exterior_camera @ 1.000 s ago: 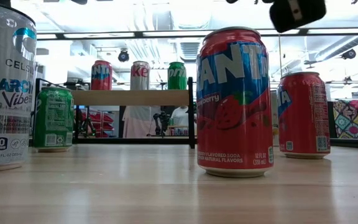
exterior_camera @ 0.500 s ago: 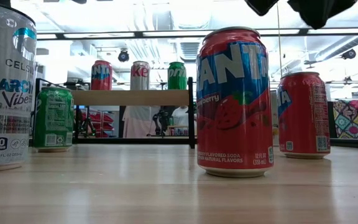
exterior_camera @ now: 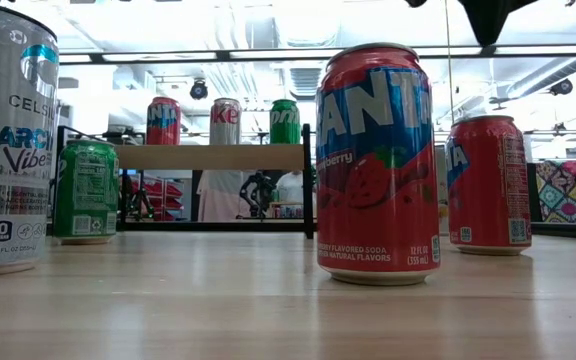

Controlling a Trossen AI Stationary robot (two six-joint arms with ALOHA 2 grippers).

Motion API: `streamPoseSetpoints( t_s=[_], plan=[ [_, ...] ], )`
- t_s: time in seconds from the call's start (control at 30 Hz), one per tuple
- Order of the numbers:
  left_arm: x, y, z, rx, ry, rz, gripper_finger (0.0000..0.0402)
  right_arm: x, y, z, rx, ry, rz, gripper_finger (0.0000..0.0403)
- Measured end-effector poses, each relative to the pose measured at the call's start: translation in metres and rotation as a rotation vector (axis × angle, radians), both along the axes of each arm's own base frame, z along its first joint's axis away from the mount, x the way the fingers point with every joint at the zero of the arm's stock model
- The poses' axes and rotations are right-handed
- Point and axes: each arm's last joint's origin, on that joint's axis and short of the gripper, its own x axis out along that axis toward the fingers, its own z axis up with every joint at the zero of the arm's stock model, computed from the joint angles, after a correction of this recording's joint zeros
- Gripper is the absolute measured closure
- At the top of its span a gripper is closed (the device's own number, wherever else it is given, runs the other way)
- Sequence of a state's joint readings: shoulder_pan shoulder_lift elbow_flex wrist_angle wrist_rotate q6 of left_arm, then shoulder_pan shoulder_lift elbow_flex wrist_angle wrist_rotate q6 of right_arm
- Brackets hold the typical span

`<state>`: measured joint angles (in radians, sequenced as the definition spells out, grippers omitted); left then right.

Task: Place canned beverage on shelf
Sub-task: Put the top red soda can aligned with the other red soda can on the shelf

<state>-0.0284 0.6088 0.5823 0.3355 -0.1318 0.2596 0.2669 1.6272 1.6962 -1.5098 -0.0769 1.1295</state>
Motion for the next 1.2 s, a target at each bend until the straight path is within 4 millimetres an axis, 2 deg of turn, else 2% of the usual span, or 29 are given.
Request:
streamPoseSetpoints(
  t_s=[0.17, 0.73, 0.87, 1.03, 1.2],
  plan=[
    [0.001, 0.0, -0.001, -0.001, 0.006, -0.001, 0.0402, 0.001, -0.006, -0.004, -0.006, 0.009, 0.024, 0.0394],
    [0.001, 0.0, -0.001, -0.002, 0.005, -0.001, 0.0402, 0.002, -0.005, -0.004, -0.005, -0.004, 0.058, 0.0394],
    [0.001, 0.0, -0.001, -0.002, 0.006, -0.001, 0.0402, 0.003, -0.007, -0.004, -0.077, -0.022, 0.066, 0.0388],
    [0.002, 0.0, -0.002, 0.0, 0.015, -0.001, 0.0402, 0.004, -0.011, -0.004, -0.132, -0.037, 0.09, 0.0344],
    [0.002, 0.0, -0.002, 0.006, 0.016, 0.001, 0.0402, 0.005, -0.013, -0.004, -0.132, -0.039, 0.092, 0.0263]
  ],
)
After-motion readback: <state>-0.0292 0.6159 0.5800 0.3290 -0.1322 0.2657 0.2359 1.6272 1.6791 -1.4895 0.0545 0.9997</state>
